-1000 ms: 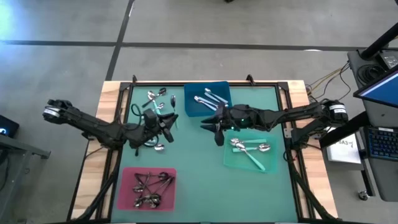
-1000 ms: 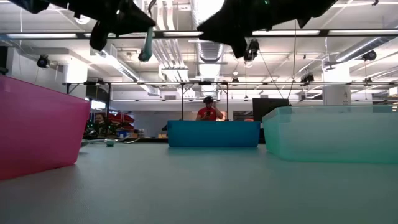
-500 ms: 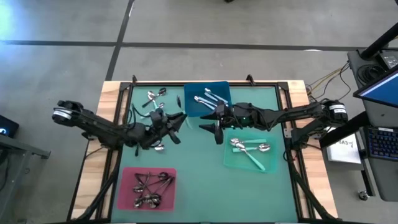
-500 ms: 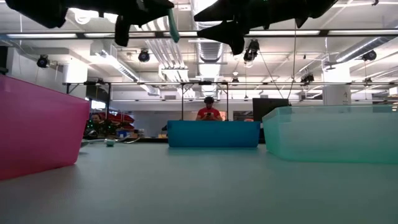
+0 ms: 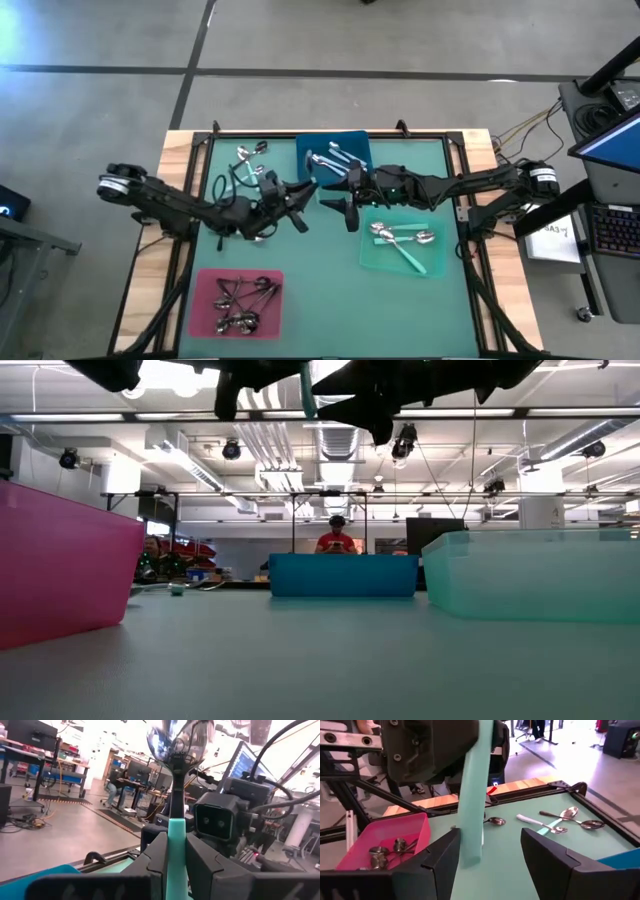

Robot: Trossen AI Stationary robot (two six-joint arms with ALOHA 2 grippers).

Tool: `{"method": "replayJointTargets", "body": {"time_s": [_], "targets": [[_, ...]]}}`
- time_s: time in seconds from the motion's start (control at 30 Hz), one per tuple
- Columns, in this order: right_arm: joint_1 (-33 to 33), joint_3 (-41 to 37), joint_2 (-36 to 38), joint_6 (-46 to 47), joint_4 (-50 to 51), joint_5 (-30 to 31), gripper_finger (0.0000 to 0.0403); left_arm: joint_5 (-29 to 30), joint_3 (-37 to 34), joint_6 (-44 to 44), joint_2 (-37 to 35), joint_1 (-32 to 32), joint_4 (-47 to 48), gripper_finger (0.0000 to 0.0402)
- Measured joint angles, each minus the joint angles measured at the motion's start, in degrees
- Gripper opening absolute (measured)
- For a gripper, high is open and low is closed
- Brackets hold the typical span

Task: Sort silverware by color (type)
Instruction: Put the green spoon into the green bin

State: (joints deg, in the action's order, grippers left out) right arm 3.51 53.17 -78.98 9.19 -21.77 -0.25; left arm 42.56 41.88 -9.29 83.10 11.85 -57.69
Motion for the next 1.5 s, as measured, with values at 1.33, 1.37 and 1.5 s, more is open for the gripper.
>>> {"method": "replayJointTargets", "body": {"time_s": [1.33,1.37,1.5], "targets": [[0.3,2.3,0.1,-5.5,-0.7,0.7,0.0050,-4.2,3.4,-0.6,3.4,-2.6,2.2,0.0036],[0.4,2.3,0.1,-5.5,-0.6,0.6,0.0050,-4.1,3.4,-0.6,3.4,-2.6,2.5,0.0040],[1.1,2.3,0.2,-6.1,1.3,1.5,0.0034,-4.2,3.4,-0.9,3.3,-2.6,5.1,0.0069]]}}
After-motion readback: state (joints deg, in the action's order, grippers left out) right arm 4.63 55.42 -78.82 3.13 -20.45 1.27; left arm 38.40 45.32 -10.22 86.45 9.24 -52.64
